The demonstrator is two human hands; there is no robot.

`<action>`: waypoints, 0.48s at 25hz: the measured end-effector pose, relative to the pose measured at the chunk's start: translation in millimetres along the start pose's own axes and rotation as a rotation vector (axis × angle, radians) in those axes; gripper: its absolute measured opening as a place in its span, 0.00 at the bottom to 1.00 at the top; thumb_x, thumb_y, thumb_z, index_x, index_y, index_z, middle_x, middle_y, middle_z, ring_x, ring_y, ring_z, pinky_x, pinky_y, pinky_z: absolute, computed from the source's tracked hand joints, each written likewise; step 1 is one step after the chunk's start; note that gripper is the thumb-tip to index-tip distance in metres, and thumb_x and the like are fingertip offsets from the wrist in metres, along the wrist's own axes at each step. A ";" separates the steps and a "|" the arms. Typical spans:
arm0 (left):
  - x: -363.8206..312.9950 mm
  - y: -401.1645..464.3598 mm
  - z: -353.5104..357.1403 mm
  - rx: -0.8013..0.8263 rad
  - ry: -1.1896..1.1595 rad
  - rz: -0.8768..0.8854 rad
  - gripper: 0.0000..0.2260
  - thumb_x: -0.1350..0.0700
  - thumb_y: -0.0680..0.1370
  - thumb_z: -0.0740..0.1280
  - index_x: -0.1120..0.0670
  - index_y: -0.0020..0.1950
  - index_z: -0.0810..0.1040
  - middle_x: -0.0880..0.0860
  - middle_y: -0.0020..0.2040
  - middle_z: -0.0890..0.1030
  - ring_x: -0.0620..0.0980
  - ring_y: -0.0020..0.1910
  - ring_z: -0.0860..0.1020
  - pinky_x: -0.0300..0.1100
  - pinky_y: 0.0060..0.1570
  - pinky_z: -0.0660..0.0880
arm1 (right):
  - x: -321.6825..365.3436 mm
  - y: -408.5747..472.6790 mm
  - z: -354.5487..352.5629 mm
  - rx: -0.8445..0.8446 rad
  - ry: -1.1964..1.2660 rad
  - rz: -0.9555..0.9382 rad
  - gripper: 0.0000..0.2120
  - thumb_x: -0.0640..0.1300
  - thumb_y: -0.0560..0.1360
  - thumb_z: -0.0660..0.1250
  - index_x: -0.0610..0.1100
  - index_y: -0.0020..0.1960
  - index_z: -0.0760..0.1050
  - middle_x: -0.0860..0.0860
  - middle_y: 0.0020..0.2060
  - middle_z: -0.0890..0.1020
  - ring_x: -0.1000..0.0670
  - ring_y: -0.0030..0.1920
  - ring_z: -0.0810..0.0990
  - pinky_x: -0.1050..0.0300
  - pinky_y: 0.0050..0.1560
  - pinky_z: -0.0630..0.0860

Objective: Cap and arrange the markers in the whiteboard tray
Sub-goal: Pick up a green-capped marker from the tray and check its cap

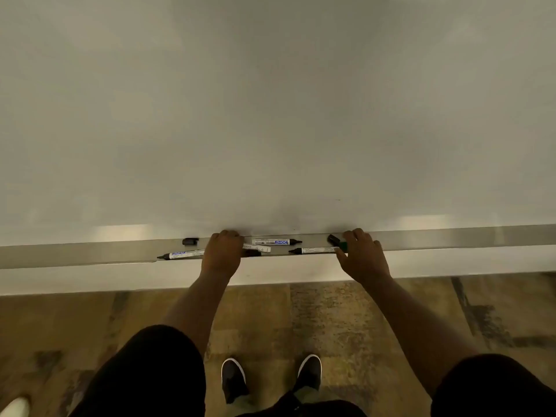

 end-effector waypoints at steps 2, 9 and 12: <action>4.3 2.4 0.5 -0.003 0.006 -0.029 0.12 0.64 0.73 0.62 0.55 0.53 0.81 0.55 0.52 0.82 0.56 0.54 0.77 0.48 0.54 0.73 | 0.2 3.5 0.6 0.008 0.061 0.070 0.15 0.50 0.74 0.67 0.41 0.55 0.73 0.43 0.49 0.77 0.40 0.48 0.78 0.46 0.47 0.75; 5.5 5.4 2.0 -0.050 0.009 -0.033 0.11 0.64 0.74 0.61 0.56 0.52 0.79 0.56 0.52 0.81 0.58 0.55 0.76 0.49 0.54 0.71 | -3.9 9.1 11.3 0.087 0.145 0.154 0.09 0.34 0.75 0.62 0.40 0.54 0.76 0.40 0.50 0.78 0.38 0.48 0.77 0.47 0.47 0.74; 7.3 0.6 -3.8 -0.088 0.002 -0.025 0.12 0.65 0.73 0.61 0.57 0.53 0.77 0.57 0.52 0.81 0.59 0.54 0.77 0.50 0.53 0.72 | -4.6 8.3 13.2 0.103 0.131 0.156 0.14 0.30 0.72 0.61 0.40 0.54 0.76 0.41 0.50 0.77 0.39 0.49 0.76 0.46 0.48 0.73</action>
Point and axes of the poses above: each hand's wrist, its own y-axis towards the middle knuckle, its own z-axis out of the palm, x = y × z, the point moved 5 cm from there along y, towards the middle knuckle
